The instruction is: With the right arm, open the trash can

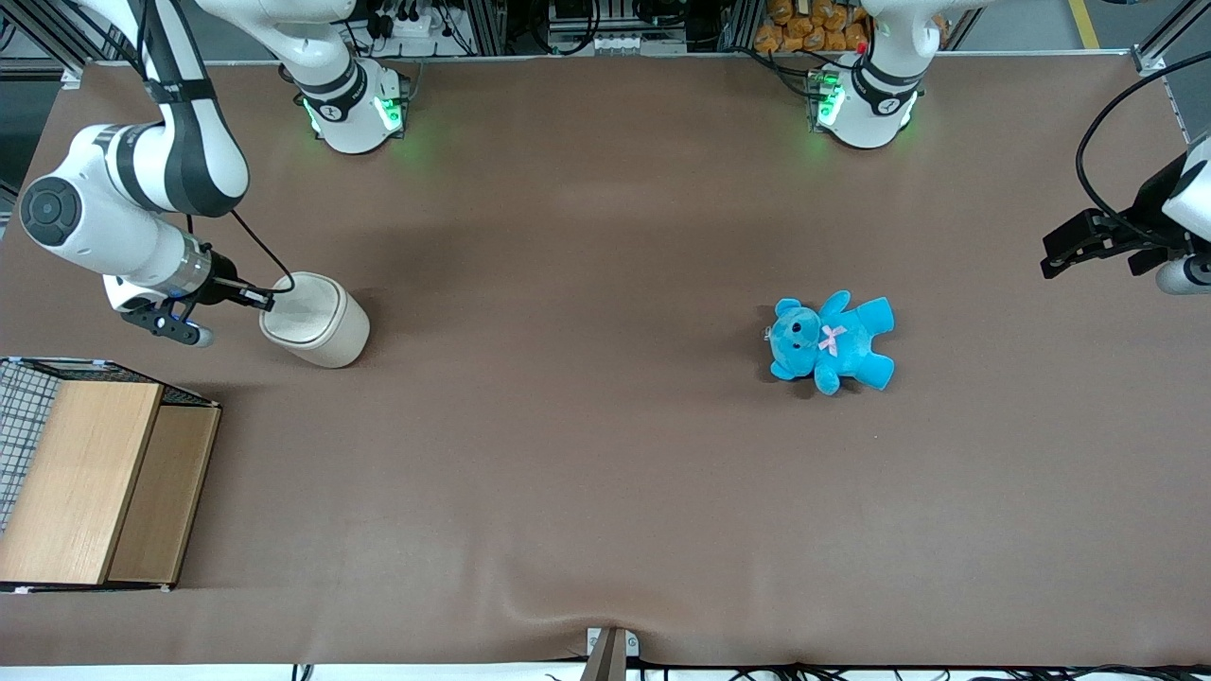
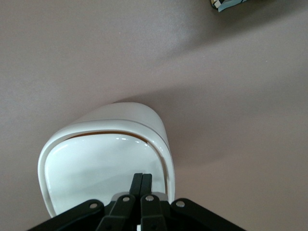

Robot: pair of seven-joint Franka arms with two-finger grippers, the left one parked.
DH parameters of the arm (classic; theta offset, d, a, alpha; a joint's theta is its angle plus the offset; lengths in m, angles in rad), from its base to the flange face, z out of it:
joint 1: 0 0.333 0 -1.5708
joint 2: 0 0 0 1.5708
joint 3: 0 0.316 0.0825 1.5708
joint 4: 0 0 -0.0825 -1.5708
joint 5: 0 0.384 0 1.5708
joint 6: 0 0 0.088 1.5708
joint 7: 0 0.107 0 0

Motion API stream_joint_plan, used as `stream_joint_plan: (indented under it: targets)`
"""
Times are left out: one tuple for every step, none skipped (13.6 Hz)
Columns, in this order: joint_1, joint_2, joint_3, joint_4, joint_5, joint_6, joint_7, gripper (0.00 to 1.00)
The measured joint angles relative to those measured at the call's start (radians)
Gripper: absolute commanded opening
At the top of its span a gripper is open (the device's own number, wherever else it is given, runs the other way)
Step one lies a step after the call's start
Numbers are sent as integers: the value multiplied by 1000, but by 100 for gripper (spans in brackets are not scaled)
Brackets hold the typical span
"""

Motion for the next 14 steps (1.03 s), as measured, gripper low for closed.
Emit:
stream_joint_plan:
  targets:
    - [0, 5, 0, -2, 0, 7, 0, 0]
    - [0, 9, 0, -4, 0, 10, -1, 0]
    - [0, 12, 0, -7, 0, 13, -1, 0]
    - [0, 13, 0, -10, 0, 16, -1, 0]
    - [0, 14, 0, -12, 0, 21, -1, 0]
    - [0, 16, 0, -14, 0, 28, -1, 0]
    - [0, 17, 0, -19, 0, 40, -1, 0]
    - [0, 17, 0, -25, 0, 50, -1, 0]
    - [0, 17, 0, -25, 0, 53, -1, 0]
    - [0, 16, 0, -26, 0, 55, -2, 0]
    - [0, 16, 0, -26, 0, 55, -2, 0]
    - [0, 16, 0, -25, 0, 53, -2, 0]
    - [0, 16, 0, -24, 0, 47, -2, 0]
    - [0, 15, 0, -20, 0, 36, -2, 0]
